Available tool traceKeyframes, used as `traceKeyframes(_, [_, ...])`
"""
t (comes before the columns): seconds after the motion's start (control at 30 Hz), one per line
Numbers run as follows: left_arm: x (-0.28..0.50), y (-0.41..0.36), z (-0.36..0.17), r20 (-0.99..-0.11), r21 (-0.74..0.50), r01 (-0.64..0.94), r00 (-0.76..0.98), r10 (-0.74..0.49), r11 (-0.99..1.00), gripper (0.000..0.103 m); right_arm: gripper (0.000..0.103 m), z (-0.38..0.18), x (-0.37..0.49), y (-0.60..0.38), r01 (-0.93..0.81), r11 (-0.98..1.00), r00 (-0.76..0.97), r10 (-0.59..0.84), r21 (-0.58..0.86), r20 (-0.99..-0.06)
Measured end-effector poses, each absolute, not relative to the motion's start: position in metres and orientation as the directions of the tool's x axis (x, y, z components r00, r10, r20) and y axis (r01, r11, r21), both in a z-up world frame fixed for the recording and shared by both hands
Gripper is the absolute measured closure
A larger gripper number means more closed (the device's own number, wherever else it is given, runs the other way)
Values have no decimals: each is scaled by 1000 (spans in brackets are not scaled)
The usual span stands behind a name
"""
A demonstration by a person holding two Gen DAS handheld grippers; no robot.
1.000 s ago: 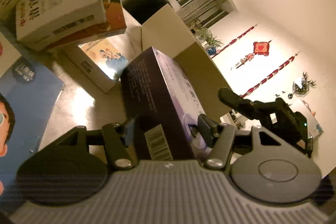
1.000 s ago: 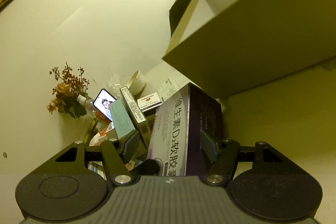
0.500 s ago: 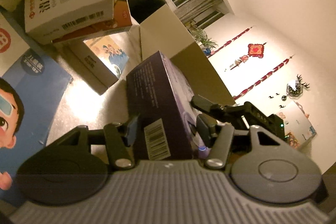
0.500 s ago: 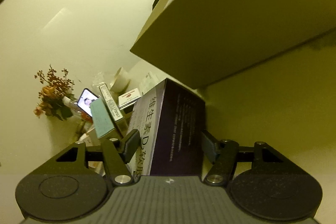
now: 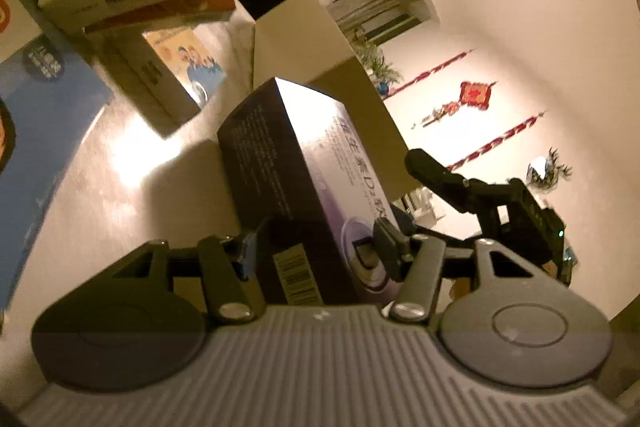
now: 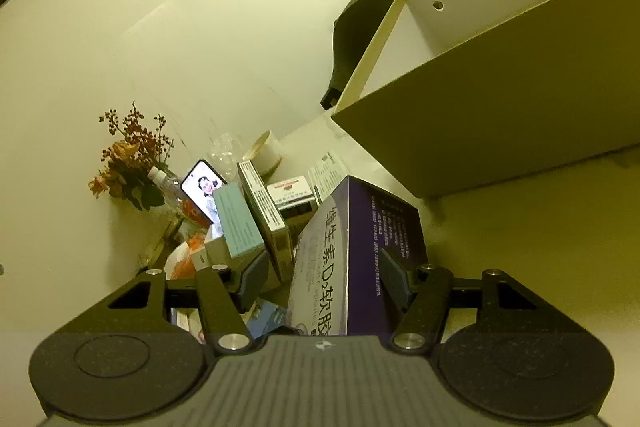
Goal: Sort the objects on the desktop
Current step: 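Close the right gripper on the purple vitamin D box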
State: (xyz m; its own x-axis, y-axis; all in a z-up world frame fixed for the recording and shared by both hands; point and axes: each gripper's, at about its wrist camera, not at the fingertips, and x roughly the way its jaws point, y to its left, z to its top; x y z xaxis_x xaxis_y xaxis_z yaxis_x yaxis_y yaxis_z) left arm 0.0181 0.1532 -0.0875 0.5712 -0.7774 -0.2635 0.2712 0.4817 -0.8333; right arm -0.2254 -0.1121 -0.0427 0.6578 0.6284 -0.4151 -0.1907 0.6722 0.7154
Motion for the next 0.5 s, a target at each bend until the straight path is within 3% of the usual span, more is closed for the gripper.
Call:
traceKeyframes(0.37, [-14, 152, -72, -365, -754, 289, 562, -742, 590, 47, 38, -59, -248, -116, -180, 668, 610, 652, 722, -451])
traceKeyframes(0.5, [-21, 157, -70, -394, -748, 256, 572, -720, 612, 43, 51, -64, -248, -111, -203, 646, 580, 685, 735, -442])
